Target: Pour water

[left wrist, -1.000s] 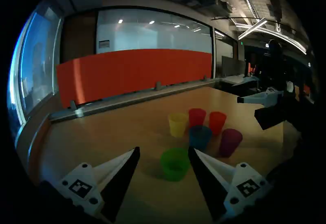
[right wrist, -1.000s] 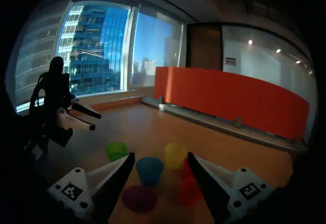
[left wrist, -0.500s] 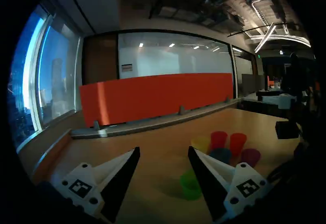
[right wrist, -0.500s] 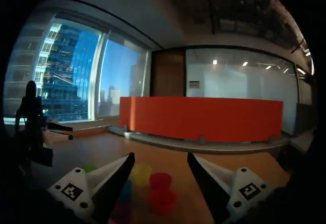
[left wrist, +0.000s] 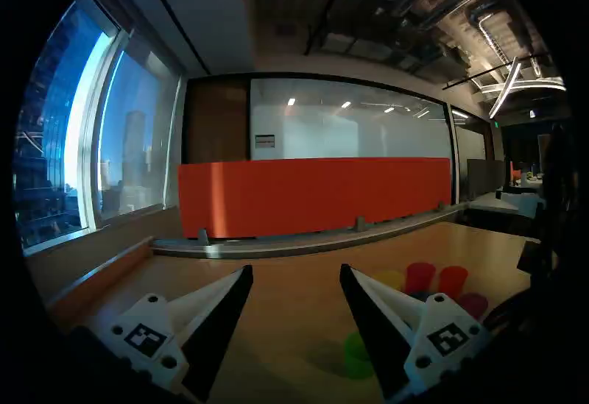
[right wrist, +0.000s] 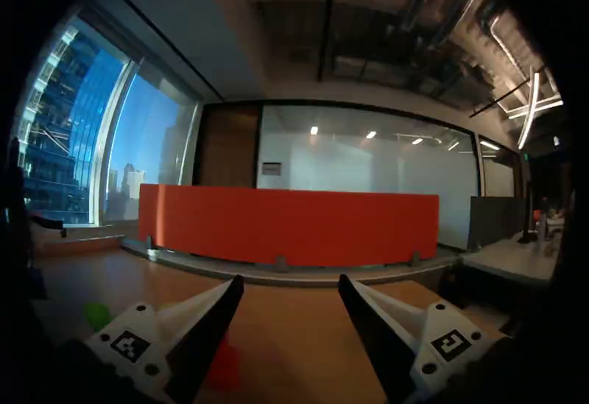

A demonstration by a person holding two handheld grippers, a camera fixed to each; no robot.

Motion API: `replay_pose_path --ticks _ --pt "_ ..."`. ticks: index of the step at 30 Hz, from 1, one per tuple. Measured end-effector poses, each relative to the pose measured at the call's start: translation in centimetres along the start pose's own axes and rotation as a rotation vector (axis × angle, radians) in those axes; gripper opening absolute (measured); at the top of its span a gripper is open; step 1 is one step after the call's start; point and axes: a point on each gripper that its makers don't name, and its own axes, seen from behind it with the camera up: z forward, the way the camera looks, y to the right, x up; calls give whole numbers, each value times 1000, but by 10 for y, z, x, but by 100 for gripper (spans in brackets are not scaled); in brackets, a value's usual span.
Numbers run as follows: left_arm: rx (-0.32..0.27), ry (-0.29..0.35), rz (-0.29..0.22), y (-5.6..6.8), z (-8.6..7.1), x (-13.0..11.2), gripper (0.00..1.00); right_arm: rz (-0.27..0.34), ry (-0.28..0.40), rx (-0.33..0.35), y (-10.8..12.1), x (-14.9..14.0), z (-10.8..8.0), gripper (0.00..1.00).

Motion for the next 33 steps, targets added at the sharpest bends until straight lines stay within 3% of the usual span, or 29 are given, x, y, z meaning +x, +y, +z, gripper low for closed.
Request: replay_pose_path --ticks 9,15,26,33 --pt "51 39 -10 -8 -4 7 87 9 37 -107 21 6 -8 100" --pt "64 57 -30 -13 -7 13 87 9 24 -107 18 2 -9 100" --pt "102 67 19 -16 -7 13 87 42 -31 -110 17 -17 -16 100" --pt "126 65 7 -19 -3 1 87 49 -61 -95 13 -20 -22 100"
